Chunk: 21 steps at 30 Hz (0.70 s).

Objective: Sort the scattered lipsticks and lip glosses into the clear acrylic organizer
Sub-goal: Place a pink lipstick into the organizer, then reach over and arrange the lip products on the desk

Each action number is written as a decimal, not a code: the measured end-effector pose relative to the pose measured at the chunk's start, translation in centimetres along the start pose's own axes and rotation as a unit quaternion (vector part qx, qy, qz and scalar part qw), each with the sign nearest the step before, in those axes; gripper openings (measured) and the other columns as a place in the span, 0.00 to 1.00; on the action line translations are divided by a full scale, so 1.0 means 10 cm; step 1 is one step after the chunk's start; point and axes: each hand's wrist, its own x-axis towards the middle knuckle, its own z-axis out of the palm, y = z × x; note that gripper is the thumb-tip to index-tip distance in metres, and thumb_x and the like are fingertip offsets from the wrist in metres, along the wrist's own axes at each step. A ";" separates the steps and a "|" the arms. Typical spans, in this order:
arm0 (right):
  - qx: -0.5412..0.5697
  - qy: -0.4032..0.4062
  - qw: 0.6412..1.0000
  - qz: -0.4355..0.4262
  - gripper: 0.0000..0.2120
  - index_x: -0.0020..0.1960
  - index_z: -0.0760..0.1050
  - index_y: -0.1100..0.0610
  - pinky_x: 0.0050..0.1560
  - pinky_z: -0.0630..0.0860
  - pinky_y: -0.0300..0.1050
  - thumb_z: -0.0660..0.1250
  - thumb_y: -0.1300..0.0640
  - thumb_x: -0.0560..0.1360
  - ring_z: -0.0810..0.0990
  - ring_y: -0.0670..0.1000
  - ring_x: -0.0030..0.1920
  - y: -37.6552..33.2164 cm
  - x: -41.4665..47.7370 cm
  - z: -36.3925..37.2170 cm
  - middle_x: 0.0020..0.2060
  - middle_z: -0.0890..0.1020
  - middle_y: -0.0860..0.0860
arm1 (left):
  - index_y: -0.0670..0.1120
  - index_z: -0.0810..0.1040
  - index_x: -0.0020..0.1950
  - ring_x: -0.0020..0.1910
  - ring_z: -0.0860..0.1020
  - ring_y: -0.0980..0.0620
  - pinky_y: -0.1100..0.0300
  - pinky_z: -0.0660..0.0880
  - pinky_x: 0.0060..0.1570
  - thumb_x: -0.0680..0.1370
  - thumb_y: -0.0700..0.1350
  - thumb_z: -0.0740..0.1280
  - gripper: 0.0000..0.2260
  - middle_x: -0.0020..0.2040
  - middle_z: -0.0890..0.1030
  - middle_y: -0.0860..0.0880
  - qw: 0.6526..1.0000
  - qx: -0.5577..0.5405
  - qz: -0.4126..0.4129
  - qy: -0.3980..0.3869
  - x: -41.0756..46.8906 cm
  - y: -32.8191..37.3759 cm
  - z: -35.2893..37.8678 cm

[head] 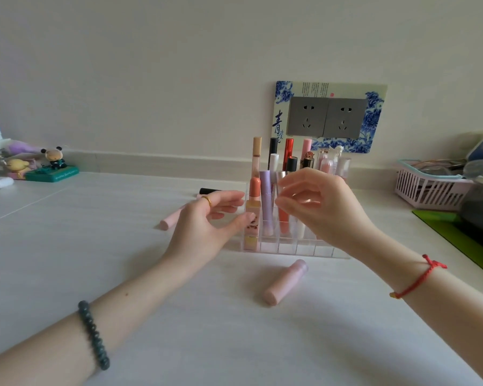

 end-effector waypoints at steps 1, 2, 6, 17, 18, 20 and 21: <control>-0.001 -0.007 1.000 -0.002 0.10 0.49 0.76 0.52 0.44 0.78 0.30 0.71 0.60 0.69 0.81 0.40 0.39 0.00 -0.04 -0.04 0.40 0.82 0.45 | 0.58 0.79 0.50 0.48 0.79 0.61 0.66 0.74 0.52 0.65 0.59 0.73 0.16 0.47 0.83 0.59 0.999 0.014 0.019 -0.022 -0.05 0.05 0.00; -0.005 -0.018 1.000 -0.002 0.09 0.48 0.77 0.52 0.44 0.78 0.30 0.71 0.60 0.69 0.81 0.40 0.39 0.00 -0.08 -0.07 0.40 0.82 0.46 | 0.59 0.79 0.51 0.48 0.78 0.63 0.69 0.72 0.51 0.64 0.61 0.73 0.18 0.48 0.82 0.62 0.998 0.027 0.034 -0.048 -0.11 0.10 0.01; -0.048 -0.071 0.996 0.006 0.09 0.48 0.76 0.49 0.45 0.76 0.29 0.70 0.58 0.69 0.80 0.38 0.41 0.09 -0.31 -0.14 0.41 0.81 0.43 | 0.63 0.75 0.54 0.54 0.74 0.68 0.78 0.65 0.52 0.60 0.66 0.71 0.24 0.51 0.78 0.68 0.977 0.105 0.038 -0.181 -0.32 0.20 0.05; -0.178 -0.105 0.978 0.022 0.12 0.55 0.74 0.45 0.45 0.65 0.21 0.66 0.47 0.72 0.73 0.38 0.49 0.34 -0.68 -0.09 0.49 0.78 0.39 | 0.70 0.70 0.52 0.55 0.70 0.73 0.81 0.62 0.52 0.61 0.64 0.71 0.21 0.50 0.72 0.73 0.934 0.176 0.052 -0.307 -0.43 0.14 0.01; -0.180 -0.104 0.978 0.025 0.13 0.56 0.74 0.45 0.46 0.64 0.21 0.66 0.47 0.72 0.73 0.39 0.50 0.34 -0.69 -0.09 0.50 0.78 0.39 | 0.70 0.70 0.51 0.55 0.70 0.74 0.81 0.62 0.52 0.61 0.64 0.70 0.21 0.50 0.72 0.73 0.932 0.179 0.053 -0.311 -0.42 0.14 0.02; -0.181 -0.105 0.977 0.028 0.13 0.57 0.74 0.46 0.46 0.65 0.21 0.65 0.48 0.73 0.74 0.39 0.51 0.33 -0.70 -0.08 0.49 0.77 0.39 | 0.68 0.72 0.53 0.55 0.70 0.74 0.81 0.62 0.52 0.62 0.64 0.70 0.20 0.50 0.73 0.73 0.931 0.178 0.059 -0.312 -0.42 0.13 0.02; -0.180 -0.105 0.978 0.028 0.12 0.57 0.75 0.46 0.47 0.65 0.21 0.65 0.49 0.73 0.74 0.39 0.50 0.33 -0.70 -0.07 0.49 0.77 0.39 | 0.67 0.73 0.54 0.55 0.70 0.73 0.80 0.62 0.52 0.62 0.64 0.69 0.21 0.50 0.73 0.73 0.931 0.176 0.061 -0.313 -0.43 0.13 0.03</control>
